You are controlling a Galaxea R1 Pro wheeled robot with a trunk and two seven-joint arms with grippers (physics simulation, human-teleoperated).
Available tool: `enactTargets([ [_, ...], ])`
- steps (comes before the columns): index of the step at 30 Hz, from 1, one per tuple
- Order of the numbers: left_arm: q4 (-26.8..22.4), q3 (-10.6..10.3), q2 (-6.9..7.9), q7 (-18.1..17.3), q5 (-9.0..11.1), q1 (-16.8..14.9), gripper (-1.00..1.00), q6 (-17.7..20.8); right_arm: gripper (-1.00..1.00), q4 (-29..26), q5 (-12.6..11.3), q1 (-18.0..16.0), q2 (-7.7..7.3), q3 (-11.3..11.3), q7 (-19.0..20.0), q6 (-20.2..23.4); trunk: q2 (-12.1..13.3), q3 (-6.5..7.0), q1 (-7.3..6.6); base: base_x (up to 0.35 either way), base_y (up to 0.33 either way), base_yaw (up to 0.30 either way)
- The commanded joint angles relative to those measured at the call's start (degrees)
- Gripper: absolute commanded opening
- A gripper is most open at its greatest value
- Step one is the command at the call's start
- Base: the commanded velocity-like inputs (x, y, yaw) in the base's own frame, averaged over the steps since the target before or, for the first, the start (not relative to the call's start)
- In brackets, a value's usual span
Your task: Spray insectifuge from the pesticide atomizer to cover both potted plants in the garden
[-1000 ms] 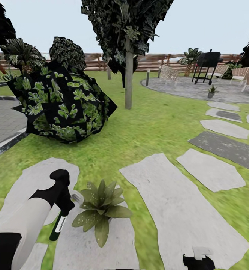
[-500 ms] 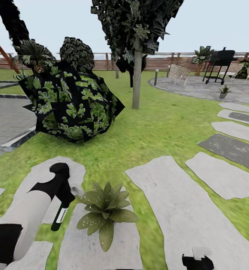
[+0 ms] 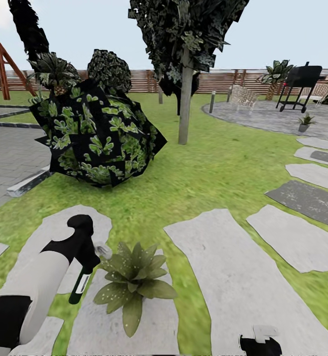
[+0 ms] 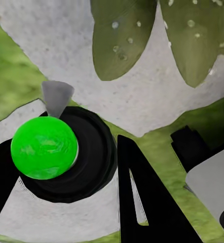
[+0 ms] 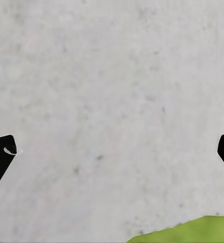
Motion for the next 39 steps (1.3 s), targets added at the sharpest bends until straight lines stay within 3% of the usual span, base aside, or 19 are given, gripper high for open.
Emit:
enactTargets([
  [1,-0.06,-0.25,0.07,-0.56,-0.38,-0.03,-1.0,0.61,1.0,0.1,0.59,-0.05,0.02,-0.43,-0.1,-0.21,-0.02,-0.05,-0.02,-0.107,-0.247,0.0],
  [15,-0.25,-0.27,0.48,-0.56,-0.49,-0.12,-1.0,0.7,1.0,0.1,0.59,-0.05,0.1,-0.43,-0.1,-0.21,-0.02,-0.05,-0.02,-0.242,-0.149,0.234],
  [21,-0.39,-0.21,-0.13,-0.56,-5.76,-0.13,-1.0,2.29,1.0,0.1,0.61,-0.05,0.1,-0.43,-0.05,-0.21,-0.02,-0.05,-0.02,-0.015,-0.006,0.082],
  [23,-0.44,-0.24,-0.1,-0.56,-6.42,-0.12,-1.0,3.57,1.0,0.1,0.63,-0.05,0.1,-0.43,-0.02,-0.21,-0.02,-0.05,-0.02,-0.001,0.0,0.005],
  [39,-0.53,0.01,0.03,-0.56,-6.04,-0.21,-1.0,4.22,1.0,0.1,0.68,-0.05,0.1,-0.43,-0.02,-0.21,-0.02,-0.05,-0.02,0.206,-0.114,0.0],
])
